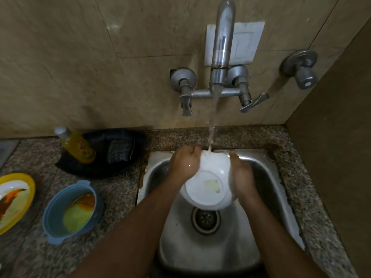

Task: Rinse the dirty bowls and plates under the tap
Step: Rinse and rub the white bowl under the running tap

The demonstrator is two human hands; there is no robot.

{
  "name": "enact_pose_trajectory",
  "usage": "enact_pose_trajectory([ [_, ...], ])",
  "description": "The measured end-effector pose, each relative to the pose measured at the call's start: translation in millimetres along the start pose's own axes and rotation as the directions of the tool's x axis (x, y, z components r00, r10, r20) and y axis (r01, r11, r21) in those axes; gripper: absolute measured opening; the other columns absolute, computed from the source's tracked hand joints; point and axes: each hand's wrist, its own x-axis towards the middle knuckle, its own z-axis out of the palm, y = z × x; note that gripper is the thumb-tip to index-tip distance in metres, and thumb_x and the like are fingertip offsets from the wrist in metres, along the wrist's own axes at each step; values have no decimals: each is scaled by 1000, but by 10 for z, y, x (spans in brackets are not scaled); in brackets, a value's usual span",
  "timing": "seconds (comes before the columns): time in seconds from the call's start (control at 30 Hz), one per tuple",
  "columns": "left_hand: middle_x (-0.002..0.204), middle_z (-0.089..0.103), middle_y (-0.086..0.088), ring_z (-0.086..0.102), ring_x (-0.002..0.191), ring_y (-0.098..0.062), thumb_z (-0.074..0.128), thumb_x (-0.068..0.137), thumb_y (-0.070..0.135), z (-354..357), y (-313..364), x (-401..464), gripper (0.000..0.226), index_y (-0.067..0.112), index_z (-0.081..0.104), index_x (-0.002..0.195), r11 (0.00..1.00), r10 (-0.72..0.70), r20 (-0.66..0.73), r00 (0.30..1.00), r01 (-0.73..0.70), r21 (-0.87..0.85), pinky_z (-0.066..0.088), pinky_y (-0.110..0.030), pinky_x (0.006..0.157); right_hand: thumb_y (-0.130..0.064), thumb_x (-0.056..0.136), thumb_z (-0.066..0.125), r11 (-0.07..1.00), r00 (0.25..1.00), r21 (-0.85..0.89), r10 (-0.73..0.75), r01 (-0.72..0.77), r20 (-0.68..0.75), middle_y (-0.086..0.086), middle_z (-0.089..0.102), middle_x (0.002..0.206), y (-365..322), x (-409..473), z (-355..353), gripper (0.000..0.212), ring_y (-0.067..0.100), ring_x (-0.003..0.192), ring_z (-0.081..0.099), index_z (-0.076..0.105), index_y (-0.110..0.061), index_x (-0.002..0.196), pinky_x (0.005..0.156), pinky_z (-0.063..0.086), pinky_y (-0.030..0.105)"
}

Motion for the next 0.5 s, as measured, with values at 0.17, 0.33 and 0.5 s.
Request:
enact_pose_trajectory([
  [0.17, 148, 47, -5, 39, 139, -21, 29, 103, 32, 309, -49, -384, 46, 16, 44, 143, 755, 586, 46, 809, -566, 331, 27, -40, 118, -14, 105, 31, 994, 985, -107, -25, 6, -173, 20, 61, 115, 131, 67, 54, 33, 34, 106, 59, 51, 6, 121, 86, 42, 35],
  [0.33, 162, 21, 2, 12, 150, -10, 25, 103, 37, 413, -199, -393, 55, 18, 23, 155, 731, 606, 64, 793, -587, 347, 11, -33, 123, -17, 105, 29, 986, 975, -165, -56, 20, -217, 3, 59, 115, 255, 83, 107, 32, 10, 97, 60, 42, -1, 130, 80, 44, 13],
  [0.5, 158, 32, -8, 23, 148, -21, 16, 103, 45, 458, -291, -423, 61, 13, 30, 152, 891, 424, -117, 898, -390, 234, 17, -35, 121, -10, 95, 54, 989, 955, 12, -139, 147, -262, 30, 67, 94, 356, 55, 155, 19, 38, 80, 66, 63, 7, 94, 75, 54, 41],
])
